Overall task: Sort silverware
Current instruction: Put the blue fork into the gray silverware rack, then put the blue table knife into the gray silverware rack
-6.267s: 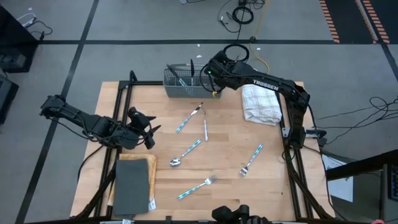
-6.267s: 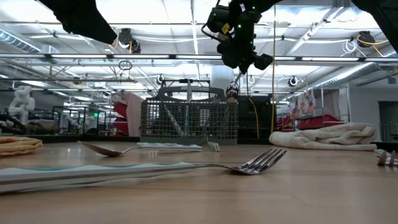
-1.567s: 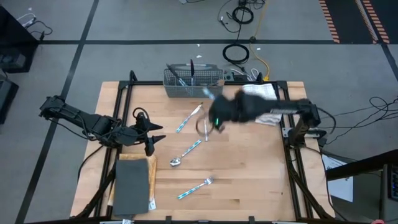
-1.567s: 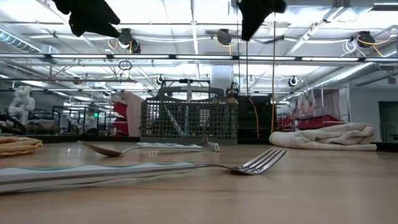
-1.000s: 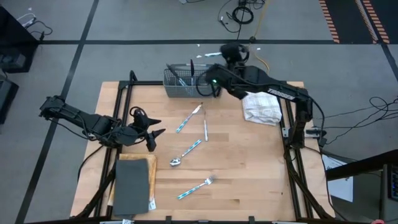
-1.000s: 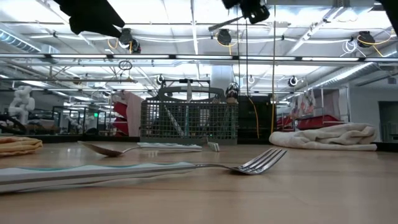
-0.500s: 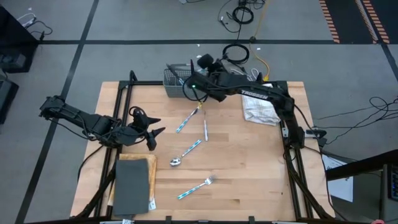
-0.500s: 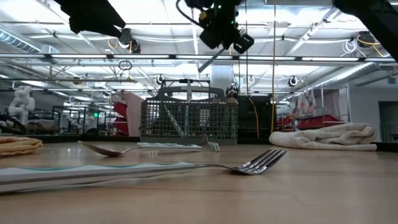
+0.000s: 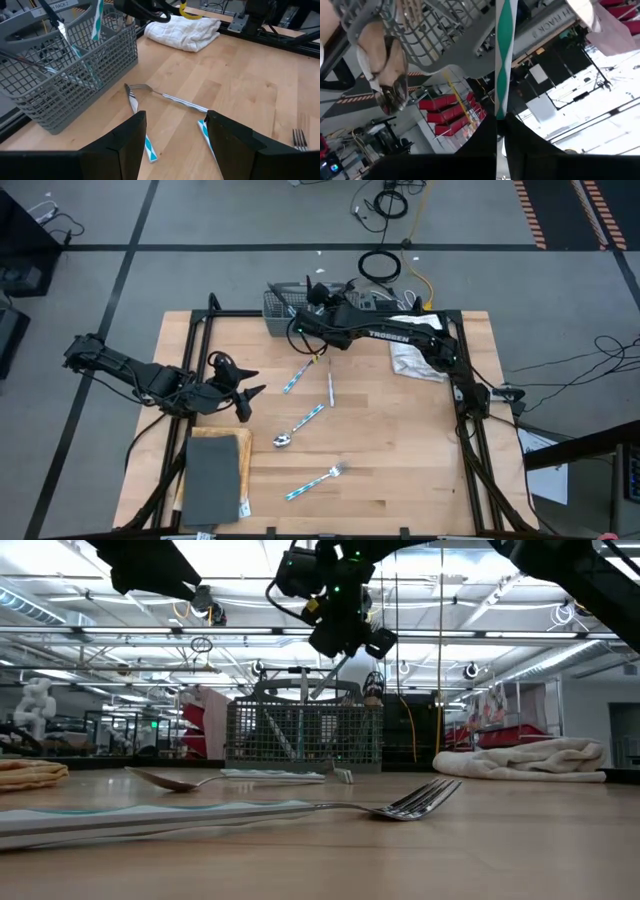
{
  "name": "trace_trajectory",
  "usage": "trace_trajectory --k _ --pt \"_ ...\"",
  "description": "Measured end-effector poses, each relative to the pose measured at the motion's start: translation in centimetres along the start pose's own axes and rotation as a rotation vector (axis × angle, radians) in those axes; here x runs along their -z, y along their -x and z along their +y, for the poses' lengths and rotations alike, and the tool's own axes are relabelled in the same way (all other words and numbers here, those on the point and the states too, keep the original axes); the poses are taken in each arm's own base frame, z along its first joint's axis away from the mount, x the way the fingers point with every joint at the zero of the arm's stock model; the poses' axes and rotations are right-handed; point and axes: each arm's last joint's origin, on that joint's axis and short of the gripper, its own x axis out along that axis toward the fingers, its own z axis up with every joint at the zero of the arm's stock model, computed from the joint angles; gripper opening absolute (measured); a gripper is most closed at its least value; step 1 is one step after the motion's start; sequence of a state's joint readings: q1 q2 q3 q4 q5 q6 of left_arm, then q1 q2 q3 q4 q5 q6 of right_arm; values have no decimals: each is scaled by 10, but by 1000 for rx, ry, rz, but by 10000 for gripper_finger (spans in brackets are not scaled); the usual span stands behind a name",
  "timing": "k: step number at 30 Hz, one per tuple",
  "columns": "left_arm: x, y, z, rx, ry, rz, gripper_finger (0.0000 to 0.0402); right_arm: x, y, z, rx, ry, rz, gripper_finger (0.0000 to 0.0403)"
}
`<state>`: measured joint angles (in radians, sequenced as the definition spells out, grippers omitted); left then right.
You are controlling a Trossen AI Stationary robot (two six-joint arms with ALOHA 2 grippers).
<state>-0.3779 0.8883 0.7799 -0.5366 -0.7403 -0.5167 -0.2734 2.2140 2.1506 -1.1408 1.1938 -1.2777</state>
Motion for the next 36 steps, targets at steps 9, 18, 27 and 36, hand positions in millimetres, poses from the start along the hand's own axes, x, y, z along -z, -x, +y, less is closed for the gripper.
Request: trace_trajectory --k 9,18,27,36 --pt "1 0 0 6 -3 5 212 1 -14 2 -34 7 7 0" --pt "1 0 0 6 -4 6 212 4 -22 1 -47 -14 7 5" --pt "1 0 0 6 -3 5 212 4 -24 1 -56 -45 -9 92" --pt "0 0 0 7 -3 6 212 6 -24 -6 -9 -163 41 140"
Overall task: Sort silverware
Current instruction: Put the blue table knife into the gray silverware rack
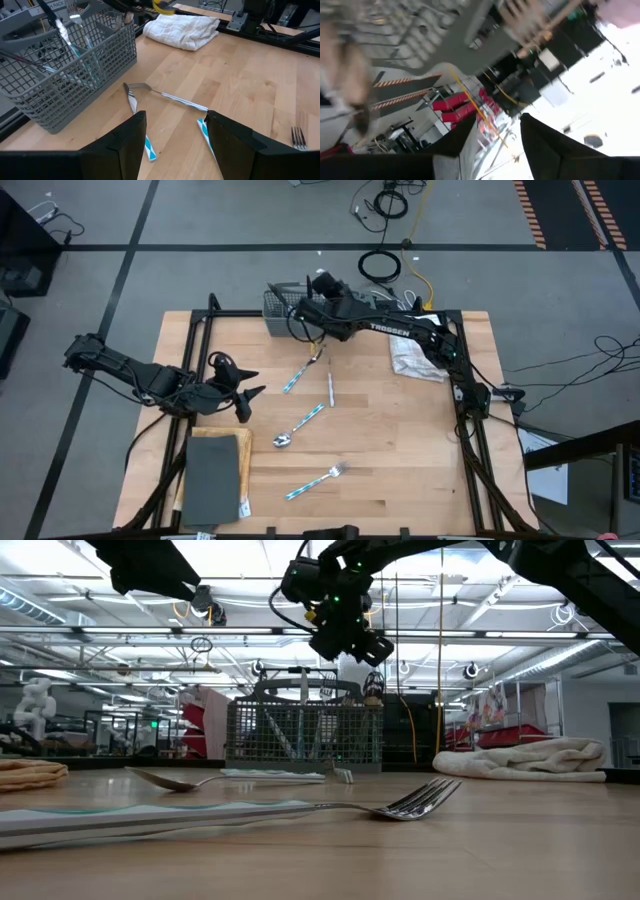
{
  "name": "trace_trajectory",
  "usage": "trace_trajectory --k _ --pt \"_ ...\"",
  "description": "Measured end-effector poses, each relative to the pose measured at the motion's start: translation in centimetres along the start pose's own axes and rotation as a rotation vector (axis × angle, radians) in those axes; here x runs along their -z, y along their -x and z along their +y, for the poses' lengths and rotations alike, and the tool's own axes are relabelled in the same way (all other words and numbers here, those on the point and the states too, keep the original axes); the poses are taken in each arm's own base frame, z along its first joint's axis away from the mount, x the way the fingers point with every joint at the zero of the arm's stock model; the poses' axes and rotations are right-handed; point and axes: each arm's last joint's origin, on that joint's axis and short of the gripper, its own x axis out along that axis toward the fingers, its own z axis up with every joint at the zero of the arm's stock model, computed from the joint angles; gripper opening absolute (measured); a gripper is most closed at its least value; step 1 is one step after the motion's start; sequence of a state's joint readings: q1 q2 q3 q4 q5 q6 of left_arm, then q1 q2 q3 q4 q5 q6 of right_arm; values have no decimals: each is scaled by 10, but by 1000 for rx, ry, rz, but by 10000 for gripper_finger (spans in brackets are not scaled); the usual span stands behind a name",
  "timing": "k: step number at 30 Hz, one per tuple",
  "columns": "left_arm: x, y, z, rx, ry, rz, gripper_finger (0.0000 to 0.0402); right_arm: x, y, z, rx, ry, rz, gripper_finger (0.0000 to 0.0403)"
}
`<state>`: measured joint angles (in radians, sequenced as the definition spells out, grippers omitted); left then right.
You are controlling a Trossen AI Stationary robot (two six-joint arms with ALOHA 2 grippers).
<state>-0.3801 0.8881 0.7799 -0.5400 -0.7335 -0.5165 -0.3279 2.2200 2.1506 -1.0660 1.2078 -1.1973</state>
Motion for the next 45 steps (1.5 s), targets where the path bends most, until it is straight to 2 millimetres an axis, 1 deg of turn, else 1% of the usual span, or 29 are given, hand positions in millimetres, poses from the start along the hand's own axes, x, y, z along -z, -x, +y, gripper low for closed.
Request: trace_trajectory --k 3,6,8,10,13,16,20,24,27,30,34,39,43,45 --pt "0 0 -2 45 8 19 212 9 11 -13 71 -124 25 141" --pt "-2 -1 -5 158 107 55 212 26 34 -27 140 -263 16 141" --pt "-5 -3 -5 198 181 71 212 40 50 -32 170 -324 -4 141" --pt "-7 -6 -1 178 241 67 212 56 68 -37 196 -408 -35 141" --pt "-12 -16 11 102 311 58 212 89 97 -41 239 -584 -60 141" --pt "-15 -35 25 61 374 112 212 124 125 -41 286 -769 -65 142" --pt "-11 -71 45 25 409 248 212 167 161 -35 339 -935 -87 142" --pt "4 -108 57 11 387 419 212 203 191 -25 370 -1090 -142 142" --pt "17 -131 61 -22 358 517 212 222 207 -18 373 -1191 -215 142" --pt "27 -151 60 -36 334 591 212 234 220 -12 367 -1282 -286 142" --pt "26 -173 54 -33 284 631 212 243 230 -6 361 -1333 -344 142" --pt "8 -199 51 -43 213 611 212 241 238 -2 362 -1314 -374 142" --pt "-3 -220 57 -60 169 631 212 240 240 2 364 -1299 -388 142" --pt "-5 -230 61 -73 147 669 212 240 242 4 363 -1304 -397 142"
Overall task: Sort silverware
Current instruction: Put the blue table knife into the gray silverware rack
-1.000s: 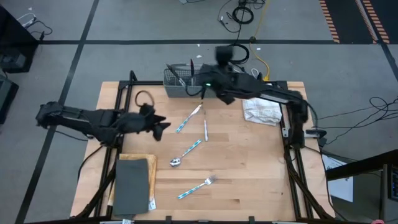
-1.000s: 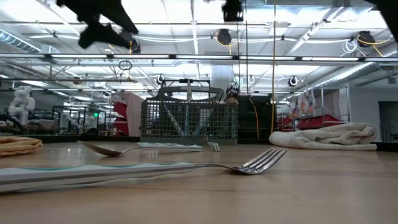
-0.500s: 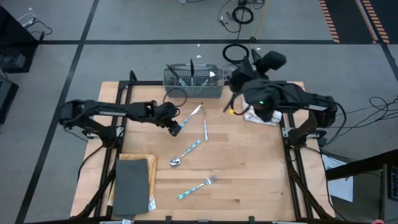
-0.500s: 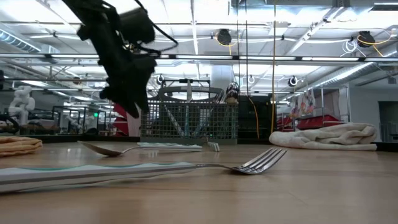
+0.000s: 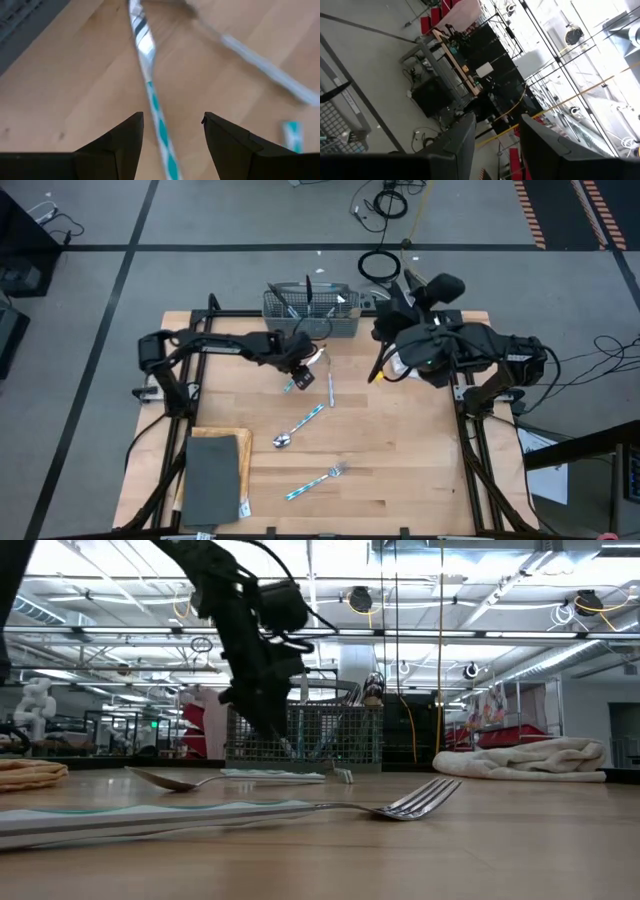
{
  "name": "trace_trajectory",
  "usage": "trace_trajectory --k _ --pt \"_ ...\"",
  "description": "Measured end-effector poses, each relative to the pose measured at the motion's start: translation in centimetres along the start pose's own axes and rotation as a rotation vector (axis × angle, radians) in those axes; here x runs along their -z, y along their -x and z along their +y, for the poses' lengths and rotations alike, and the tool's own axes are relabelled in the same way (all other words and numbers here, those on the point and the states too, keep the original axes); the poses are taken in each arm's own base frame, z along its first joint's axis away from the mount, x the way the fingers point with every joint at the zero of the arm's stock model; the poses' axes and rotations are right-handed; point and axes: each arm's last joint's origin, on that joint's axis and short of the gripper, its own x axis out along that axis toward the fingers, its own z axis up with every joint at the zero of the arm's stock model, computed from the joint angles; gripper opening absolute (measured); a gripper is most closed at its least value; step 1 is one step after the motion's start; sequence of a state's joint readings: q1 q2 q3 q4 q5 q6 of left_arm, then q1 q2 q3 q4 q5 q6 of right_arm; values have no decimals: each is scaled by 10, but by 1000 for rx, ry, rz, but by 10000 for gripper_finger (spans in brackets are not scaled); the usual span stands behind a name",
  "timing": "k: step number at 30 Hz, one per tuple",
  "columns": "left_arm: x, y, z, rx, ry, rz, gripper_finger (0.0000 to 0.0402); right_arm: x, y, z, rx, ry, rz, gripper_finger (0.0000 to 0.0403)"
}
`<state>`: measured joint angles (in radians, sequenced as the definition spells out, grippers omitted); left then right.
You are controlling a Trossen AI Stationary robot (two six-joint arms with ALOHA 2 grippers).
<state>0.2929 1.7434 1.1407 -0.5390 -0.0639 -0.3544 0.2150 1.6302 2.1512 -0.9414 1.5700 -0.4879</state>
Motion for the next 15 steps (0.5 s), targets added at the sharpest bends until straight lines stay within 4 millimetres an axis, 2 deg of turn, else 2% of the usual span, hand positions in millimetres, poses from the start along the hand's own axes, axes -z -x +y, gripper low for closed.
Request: trace_trajectory --k 8,15 --pt "-19 -27 4 -40 -62 63 212 4 7 3 -20 -38 -22 141" --pt "-14 -55 11 -77 -65 162 212 6 16 4 -41 -53 -45 141"
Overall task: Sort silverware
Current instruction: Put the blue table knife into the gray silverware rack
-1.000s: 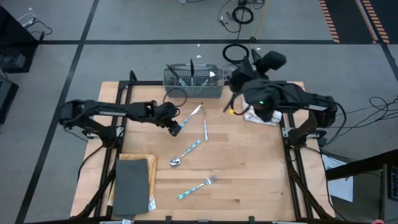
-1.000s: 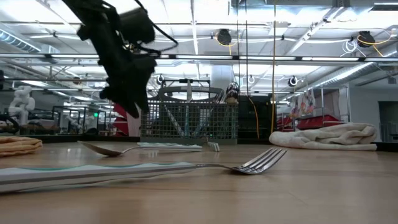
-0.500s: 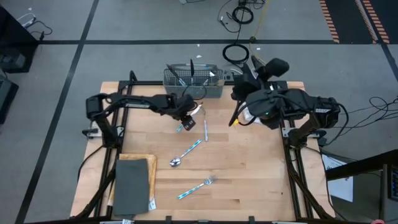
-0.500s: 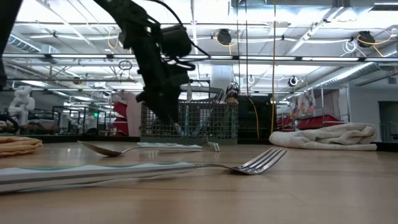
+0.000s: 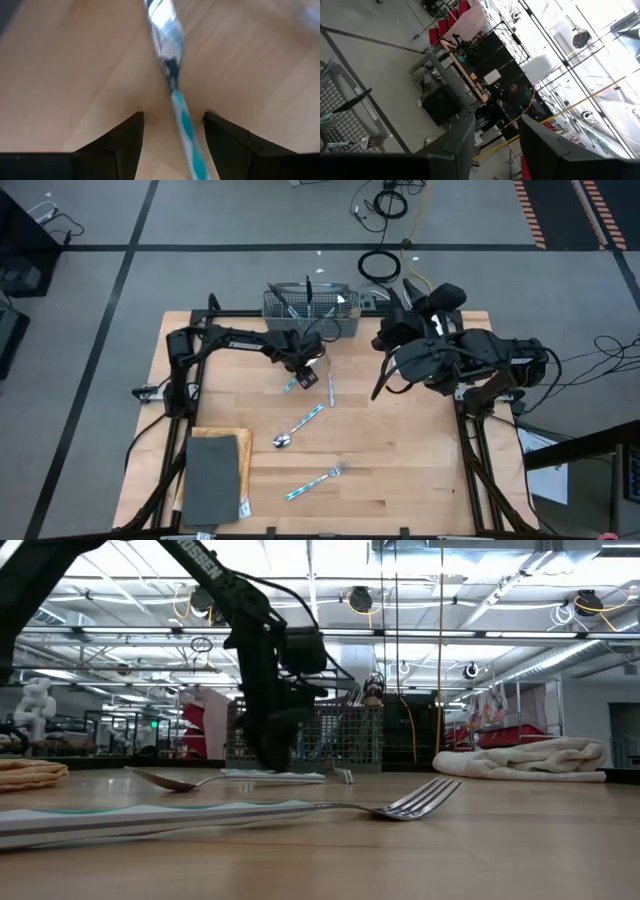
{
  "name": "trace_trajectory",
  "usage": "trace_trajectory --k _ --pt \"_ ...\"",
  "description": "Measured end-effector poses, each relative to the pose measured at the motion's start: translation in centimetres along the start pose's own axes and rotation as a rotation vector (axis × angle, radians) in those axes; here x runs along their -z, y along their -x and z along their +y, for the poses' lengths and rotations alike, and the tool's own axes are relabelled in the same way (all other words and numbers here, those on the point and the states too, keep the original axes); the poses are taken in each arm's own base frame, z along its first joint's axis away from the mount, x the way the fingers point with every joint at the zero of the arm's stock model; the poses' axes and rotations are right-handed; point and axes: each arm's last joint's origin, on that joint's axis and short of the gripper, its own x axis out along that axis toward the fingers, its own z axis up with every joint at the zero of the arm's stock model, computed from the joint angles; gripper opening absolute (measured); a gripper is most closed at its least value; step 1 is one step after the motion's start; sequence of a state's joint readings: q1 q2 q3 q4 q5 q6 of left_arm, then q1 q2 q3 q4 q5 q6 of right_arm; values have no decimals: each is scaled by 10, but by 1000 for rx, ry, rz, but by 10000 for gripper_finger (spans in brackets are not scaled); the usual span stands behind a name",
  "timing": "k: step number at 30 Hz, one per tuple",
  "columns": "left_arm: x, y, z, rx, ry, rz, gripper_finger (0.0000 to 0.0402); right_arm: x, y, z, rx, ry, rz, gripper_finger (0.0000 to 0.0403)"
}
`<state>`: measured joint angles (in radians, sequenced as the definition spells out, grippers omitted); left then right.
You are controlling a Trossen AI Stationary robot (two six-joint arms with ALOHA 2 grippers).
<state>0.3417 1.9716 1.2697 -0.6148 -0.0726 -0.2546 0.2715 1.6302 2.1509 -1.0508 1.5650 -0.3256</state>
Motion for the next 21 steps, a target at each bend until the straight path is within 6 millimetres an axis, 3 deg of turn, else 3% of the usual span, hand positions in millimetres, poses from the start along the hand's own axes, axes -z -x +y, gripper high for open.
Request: trace_trajectory --k 6,8,12,13,21 --pt "4 -18 -1 48 -17 81 192 -1 9 1 -22 0 -26 141" --pt "5 -23 -1 50 -4 105 151 -1 12 1 -28 -1 -33 141" --pt "7 -26 -6 52 -59 117 32 -1 17 1 -40 -17 -45 141" --pt "7 -26 -7 54 -67 114 21 -1 18 1 -43 -31 -48 141" --pt "10 -9 -9 81 -69 132 13 -1 25 1 -62 -70 -66 141"
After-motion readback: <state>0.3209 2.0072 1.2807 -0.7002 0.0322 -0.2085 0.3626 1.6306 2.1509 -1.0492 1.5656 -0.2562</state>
